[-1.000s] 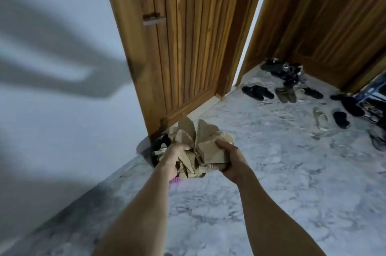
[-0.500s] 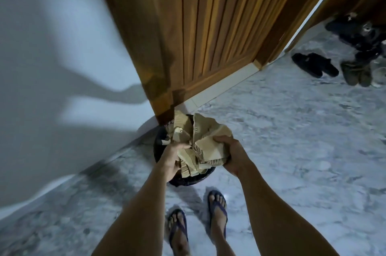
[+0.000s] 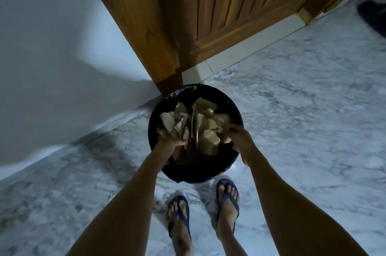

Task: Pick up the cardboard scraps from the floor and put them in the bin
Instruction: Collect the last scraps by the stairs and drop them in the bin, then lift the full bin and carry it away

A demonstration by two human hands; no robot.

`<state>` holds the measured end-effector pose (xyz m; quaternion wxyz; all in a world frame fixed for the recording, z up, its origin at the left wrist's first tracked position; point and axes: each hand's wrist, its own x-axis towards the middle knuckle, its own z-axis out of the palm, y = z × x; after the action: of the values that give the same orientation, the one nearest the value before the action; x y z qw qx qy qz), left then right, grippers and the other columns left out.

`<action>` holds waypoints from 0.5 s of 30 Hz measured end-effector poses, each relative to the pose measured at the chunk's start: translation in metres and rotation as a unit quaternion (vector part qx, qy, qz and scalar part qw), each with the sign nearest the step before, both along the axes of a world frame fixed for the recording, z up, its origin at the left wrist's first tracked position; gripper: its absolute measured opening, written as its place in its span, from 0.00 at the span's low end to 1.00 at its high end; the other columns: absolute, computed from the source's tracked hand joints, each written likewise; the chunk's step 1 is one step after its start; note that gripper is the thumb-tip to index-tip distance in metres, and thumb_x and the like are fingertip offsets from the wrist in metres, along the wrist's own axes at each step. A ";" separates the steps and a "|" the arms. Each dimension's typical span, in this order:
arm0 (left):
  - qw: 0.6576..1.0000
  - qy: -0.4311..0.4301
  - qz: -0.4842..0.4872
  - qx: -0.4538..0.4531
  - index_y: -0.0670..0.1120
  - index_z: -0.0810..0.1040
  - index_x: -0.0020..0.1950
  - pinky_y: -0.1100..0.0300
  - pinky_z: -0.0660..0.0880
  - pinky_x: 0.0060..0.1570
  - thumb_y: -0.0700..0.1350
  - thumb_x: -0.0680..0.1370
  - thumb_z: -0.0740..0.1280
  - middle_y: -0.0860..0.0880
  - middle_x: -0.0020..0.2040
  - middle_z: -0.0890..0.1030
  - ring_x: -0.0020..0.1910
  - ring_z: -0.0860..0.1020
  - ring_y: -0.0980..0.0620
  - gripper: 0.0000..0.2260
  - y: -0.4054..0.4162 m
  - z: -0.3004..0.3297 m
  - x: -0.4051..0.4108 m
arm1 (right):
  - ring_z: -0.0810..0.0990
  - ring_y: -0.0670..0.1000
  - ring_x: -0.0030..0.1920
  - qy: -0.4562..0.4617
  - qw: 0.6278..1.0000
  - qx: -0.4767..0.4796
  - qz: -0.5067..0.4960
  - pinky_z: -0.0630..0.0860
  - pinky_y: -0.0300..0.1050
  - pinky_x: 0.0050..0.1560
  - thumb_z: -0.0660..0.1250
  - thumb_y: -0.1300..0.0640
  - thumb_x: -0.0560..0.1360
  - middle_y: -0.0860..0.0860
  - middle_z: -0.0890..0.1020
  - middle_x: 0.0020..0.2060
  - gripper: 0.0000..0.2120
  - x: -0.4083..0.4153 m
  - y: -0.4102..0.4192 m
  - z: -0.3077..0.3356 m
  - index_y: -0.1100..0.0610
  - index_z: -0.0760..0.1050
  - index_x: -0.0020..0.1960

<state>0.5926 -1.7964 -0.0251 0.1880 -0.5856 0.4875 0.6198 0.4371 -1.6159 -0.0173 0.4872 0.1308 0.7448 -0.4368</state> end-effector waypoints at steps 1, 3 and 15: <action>0.999 -0.022 -0.011 -0.026 0.45 0.68 0.75 0.48 0.76 0.54 0.50 0.70 0.76 0.41 0.67 0.77 0.64 0.77 0.39 0.35 0.001 0.003 0.003 | 0.79 0.57 0.49 0.014 1.000 0.012 -0.010 0.74 0.47 0.44 0.65 0.68 0.70 0.57 0.81 0.53 0.19 -0.002 0.002 0.005 0.53 0.78 0.58; 0.986 -0.070 -0.103 -0.107 0.42 0.75 0.66 0.48 0.79 0.54 0.48 0.74 0.72 0.40 0.59 0.81 0.56 0.80 0.39 0.23 -0.002 0.008 0.000 | 0.79 0.59 0.52 0.042 0.998 0.036 -0.006 0.75 0.51 0.48 0.66 0.68 0.70 0.56 0.80 0.52 0.15 -0.007 0.003 0.013 0.51 0.78 0.51; 0.947 -0.158 -0.120 -0.254 0.37 0.65 0.72 0.44 0.73 0.63 0.49 0.79 0.64 0.34 0.67 0.72 0.65 0.73 0.34 0.26 -0.029 0.001 -0.001 | 0.79 0.63 0.52 0.076 0.976 0.177 0.098 0.79 0.55 0.49 0.64 0.62 0.70 0.62 0.80 0.52 0.14 -0.026 0.009 -0.015 0.64 0.75 0.55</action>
<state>0.5920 -1.8255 -0.0240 0.1806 -0.6417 0.6592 0.3480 0.4108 -1.6069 -0.0320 0.4389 0.1078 0.8544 -0.2565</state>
